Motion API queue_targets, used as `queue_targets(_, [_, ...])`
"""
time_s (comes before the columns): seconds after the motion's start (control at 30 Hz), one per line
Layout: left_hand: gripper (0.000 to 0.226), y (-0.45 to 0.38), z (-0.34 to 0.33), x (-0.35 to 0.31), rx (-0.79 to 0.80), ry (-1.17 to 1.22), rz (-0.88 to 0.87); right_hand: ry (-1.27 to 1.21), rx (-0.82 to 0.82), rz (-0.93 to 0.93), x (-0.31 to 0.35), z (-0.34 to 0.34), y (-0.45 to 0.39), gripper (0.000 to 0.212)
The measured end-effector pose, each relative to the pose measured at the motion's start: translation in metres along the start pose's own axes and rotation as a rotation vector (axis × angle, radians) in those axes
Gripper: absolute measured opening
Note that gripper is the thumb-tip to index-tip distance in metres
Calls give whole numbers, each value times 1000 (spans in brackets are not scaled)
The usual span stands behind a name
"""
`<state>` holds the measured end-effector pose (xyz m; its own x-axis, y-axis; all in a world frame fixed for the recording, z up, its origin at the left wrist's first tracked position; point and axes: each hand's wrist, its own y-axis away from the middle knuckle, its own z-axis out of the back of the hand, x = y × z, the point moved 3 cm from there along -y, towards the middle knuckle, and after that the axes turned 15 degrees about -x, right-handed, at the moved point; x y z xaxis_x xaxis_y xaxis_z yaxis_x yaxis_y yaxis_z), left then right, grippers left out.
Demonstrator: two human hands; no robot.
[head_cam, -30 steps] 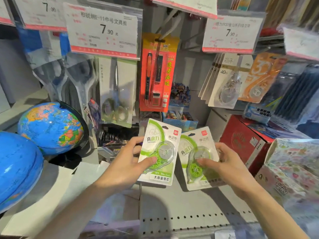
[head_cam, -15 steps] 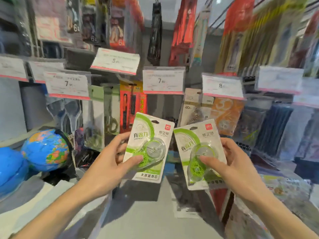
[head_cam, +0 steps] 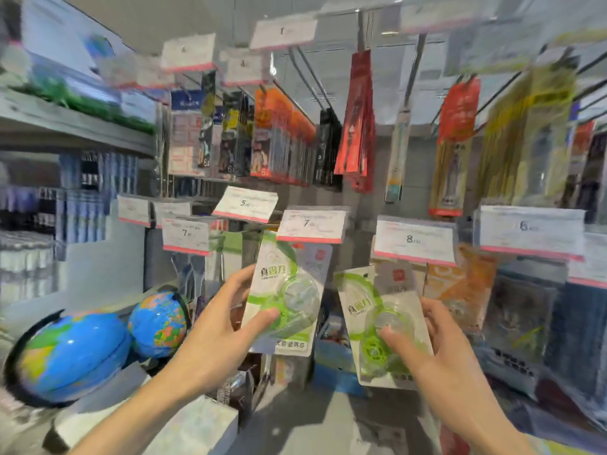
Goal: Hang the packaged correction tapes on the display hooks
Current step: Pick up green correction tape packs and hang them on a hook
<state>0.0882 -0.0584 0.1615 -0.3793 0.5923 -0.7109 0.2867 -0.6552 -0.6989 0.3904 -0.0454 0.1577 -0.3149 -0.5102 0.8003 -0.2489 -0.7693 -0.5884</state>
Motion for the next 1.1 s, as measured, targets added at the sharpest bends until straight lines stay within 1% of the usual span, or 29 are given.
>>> queue_targets(0.13, [55,-2,12,-5,-22,37,-19,2,-35,24,2,-5,-5,31])
queue_targets(0.27, [56,-5,18,-5,-6,54,-57,54,-13,54,12,-19,-8,28])
queue_targets(0.4, [58,-7,22,-5,7,64,-77,65,-31,63,18,-37,-18,25])
queue_targets(0.43, [59,-7,22,-4,10,64,-75,48,-21,61,20,-43,-21,26])
queue_targets(0.5, [62,-8,22,-2,17,67,-66,23,6,39,22,-53,-27,35])
queue_targets(0.53, [63,-9,22,-1,20,72,-64,19,15,32,22,-57,-31,34])
queue_targets(0.57, [63,-10,21,0,21,74,-65,14,21,32,25,-60,-33,28])
queue_targets(0.63, [63,-11,21,1,20,72,-73,-4,25,40,26,-66,-37,7])
queue_targets(0.67, [63,-11,21,2,18,71,-75,-7,26,52,28,-69,-39,14])
queue_targets(0.7, [64,-12,21,3,16,72,-74,-14,19,56,30,-70,-39,27])
queue_targets(0.77, [64,-13,22,5,14,78,-75,-41,-3,36,31,-73,-42,39])
queue_targets(0.87, [63,-14,23,7,16,81,-76,-89,-9,28,30,-77,-45,48])
queue_targets(1.0, [61,-13,23,8,18,75,-74,-42,-48,-16,33,-79,-43,53])
queue_targets(1.1, [58,-12,22,10,16,75,-62,-9,-68,-7,32,-80,-40,56])
